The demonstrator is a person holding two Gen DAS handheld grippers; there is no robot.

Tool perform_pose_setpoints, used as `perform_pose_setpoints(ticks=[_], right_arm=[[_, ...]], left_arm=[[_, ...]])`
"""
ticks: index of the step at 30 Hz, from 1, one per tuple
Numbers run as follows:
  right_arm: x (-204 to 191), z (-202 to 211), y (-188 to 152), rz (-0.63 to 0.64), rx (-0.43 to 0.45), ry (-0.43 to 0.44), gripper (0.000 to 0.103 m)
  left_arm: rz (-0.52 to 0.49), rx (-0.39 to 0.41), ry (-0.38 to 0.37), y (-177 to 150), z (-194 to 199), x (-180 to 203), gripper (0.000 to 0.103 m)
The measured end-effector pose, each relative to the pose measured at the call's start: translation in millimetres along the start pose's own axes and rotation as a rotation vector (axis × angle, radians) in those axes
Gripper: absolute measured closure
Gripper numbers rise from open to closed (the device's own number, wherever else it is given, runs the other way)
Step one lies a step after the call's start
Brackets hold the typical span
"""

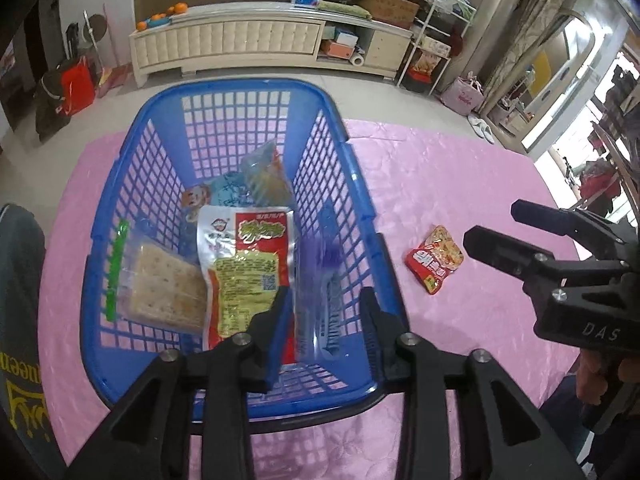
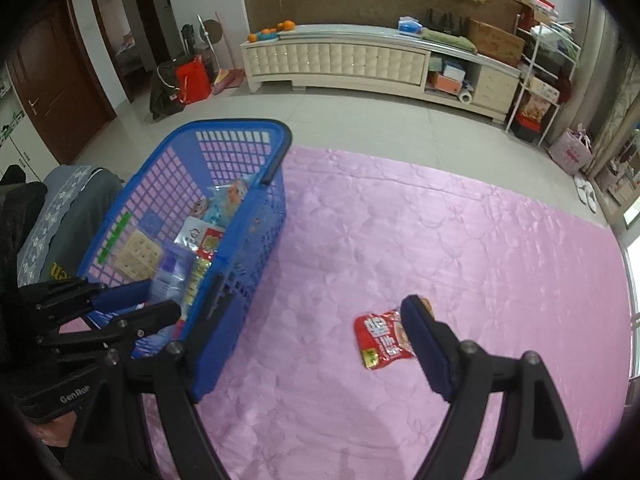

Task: Organize snacks
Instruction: 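Move the left tool toward the small red snack bag on the table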

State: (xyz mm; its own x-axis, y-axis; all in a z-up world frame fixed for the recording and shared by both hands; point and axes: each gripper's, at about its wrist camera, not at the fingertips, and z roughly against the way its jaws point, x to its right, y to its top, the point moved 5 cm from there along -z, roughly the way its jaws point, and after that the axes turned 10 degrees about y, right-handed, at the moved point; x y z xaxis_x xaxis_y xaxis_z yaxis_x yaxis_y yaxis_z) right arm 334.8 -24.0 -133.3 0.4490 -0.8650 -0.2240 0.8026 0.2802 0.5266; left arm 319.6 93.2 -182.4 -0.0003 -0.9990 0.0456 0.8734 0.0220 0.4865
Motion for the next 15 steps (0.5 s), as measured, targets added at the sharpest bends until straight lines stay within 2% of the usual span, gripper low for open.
perform_pose_setpoints(ticks=[3,5,15], right_arm=[[4,7,-5,-0.006,0.002,-0.005,0.019],[6,12,-7,-0.009,0.005,-0.010,0.019],[17,54,-19,-0.018,0.041,-0.020,0.019]], left_arm=[[-0.035,0.027,0.044,2,9,5,0.049],[-0.038,0.040,0.040,2,17,7,0.044],[-0.090,0.107,0.057,-4,62,35,0.037]])
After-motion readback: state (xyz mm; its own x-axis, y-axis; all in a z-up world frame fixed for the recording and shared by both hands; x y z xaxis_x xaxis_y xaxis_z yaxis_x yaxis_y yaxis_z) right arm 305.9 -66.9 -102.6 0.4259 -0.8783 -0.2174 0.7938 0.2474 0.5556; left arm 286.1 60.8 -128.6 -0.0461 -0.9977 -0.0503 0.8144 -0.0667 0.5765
